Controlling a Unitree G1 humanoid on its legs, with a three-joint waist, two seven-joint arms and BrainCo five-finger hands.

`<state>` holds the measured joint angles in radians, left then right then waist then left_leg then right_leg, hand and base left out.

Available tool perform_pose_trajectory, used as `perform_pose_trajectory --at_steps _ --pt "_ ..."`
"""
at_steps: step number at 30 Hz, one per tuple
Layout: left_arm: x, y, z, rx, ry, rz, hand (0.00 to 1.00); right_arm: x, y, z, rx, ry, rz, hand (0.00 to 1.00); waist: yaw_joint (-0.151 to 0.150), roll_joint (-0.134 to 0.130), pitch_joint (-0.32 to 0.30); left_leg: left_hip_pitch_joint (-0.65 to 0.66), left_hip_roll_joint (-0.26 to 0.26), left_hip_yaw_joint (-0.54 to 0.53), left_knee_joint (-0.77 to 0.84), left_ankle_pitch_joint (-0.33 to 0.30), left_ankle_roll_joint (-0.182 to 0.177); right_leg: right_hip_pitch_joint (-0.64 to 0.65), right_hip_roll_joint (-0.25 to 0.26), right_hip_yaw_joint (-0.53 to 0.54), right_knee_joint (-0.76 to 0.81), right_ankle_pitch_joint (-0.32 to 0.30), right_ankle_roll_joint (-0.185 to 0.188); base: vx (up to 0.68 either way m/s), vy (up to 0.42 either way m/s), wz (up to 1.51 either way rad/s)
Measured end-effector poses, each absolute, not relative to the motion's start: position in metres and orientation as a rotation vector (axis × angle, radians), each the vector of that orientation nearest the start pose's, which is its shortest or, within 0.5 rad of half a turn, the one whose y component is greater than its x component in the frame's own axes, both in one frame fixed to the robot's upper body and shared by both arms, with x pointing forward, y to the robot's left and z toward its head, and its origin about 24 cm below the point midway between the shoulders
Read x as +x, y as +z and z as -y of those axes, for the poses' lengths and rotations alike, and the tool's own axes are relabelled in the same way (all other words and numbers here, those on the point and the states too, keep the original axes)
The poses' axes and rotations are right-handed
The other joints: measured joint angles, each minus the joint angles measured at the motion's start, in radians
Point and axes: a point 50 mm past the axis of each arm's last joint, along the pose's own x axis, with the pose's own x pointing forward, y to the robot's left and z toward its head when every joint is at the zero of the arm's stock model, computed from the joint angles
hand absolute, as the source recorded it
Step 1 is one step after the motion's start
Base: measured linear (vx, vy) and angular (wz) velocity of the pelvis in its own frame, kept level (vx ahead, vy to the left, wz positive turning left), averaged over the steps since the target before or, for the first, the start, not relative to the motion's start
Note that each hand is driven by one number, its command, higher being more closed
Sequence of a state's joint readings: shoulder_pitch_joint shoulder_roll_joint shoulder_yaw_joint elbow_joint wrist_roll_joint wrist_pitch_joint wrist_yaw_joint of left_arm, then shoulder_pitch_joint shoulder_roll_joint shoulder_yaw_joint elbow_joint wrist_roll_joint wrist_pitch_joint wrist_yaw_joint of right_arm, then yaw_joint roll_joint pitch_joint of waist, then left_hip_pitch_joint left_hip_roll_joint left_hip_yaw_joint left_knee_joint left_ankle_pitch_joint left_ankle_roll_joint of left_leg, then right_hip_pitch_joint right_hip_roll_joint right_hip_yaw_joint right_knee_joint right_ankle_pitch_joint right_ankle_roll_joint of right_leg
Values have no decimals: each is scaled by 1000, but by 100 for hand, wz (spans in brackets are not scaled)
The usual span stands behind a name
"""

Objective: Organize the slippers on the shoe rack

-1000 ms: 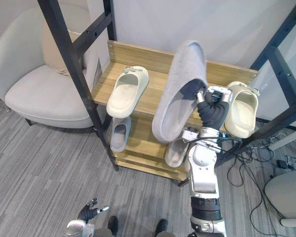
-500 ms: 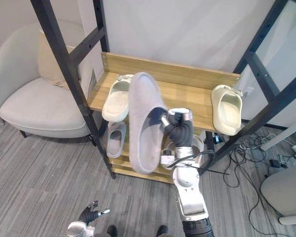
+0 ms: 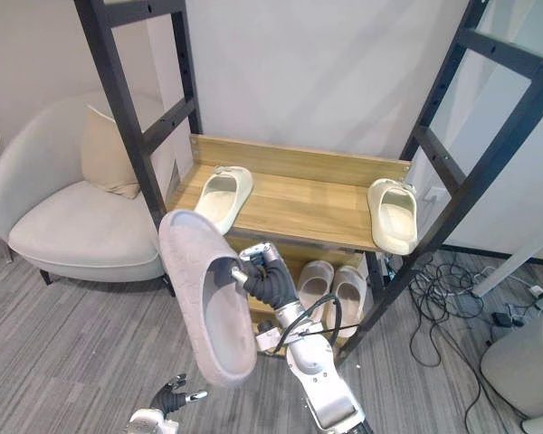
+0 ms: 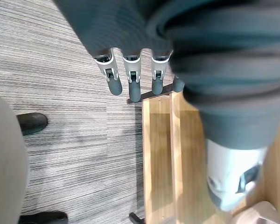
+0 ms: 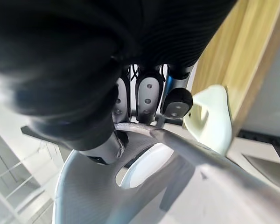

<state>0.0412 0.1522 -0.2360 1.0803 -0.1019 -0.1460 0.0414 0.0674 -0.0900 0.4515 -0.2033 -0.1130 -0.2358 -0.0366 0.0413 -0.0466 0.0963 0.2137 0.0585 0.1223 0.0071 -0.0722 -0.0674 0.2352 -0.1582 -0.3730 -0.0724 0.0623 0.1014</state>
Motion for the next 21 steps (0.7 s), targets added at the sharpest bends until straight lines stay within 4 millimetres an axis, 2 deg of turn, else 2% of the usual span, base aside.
perform_pose_trajectory --at_steps 3,5,6,7,9,12,13,14,18,20,21 --pt "114 -155 -181 169 -39 -983 0 208 75 59 -98 426 316 100 1 9 1 -36 16 -22 97 -59 -5 -7 -2 -9 64 -50 7 -57 -50 17" --pt "117 -155 -181 163 -38 -976 0 207 63 61 -133 447 272 100 1 20 6 -119 36 -40 228 -112 -9 -66 -8 -24 175 -105 0 -76 -24 24" --pt "121 -154 -180 162 -40 -964 0 208 62 62 -142 443 266 100 2 31 22 -184 45 -54 326 -148 -10 -124 -18 -28 276 -146 -14 -59 8 20" --pt "123 -153 -179 161 -40 -960 0 208 61 62 -144 443 265 100 2 33 27 -197 48 -56 349 -156 -10 -138 -21 -27 304 -157 -17 -85 26 15" --pt "135 -149 -178 160 -44 -930 0 212 57 62 -156 441 248 100 6 39 73 -294 56 -76 497 -214 -13 -238 -55 -24 489 -239 -26 -119 -4 12" --pt "144 -146 -177 158 -49 -900 0 218 56 62 -180 439 244 100 8 49 102 -357 59 -85 590 -249 -12 -302 -76 -21 594 -286 -32 -105 -32 4" --pt "150 -143 -173 147 -55 -873 0 223 56 64 -218 439 250 100 12 69 122 -416 68 -89 662 -284 -9 -359 -85 -14 664 -318 -32 -120 -12 -6" --pt "156 -141 -171 134 -51 -854 0 227 58 66 -248 434 262 100 15 78 145 -453 72 -91 705 -304 -10 -398 -93 -6 712 -340 -32 -140 -16 -5" --pt "169 -133 -171 107 -36 -795 0 241 70 80 -282 338 309 100 18 84 182 -553 89 -94 787 -324 -12 -500 -107 0 807 -374 -45 -98 -18 -1" --pt "178 -127 -173 102 -26 -749 0 257 83 90 -317 270 355 100 18 79 202 -632 91 -101 848 -336 -10 -584 -125 4 881 -395 -57 -54 2 -2" --pt "179 -127 -173 102 -27 -747 0 258 84 91 -319 262 357 100 18 79 203 -639 92 -102 854 -336 -10 -592 -126 4 888 -396 -60 -11 5 5"
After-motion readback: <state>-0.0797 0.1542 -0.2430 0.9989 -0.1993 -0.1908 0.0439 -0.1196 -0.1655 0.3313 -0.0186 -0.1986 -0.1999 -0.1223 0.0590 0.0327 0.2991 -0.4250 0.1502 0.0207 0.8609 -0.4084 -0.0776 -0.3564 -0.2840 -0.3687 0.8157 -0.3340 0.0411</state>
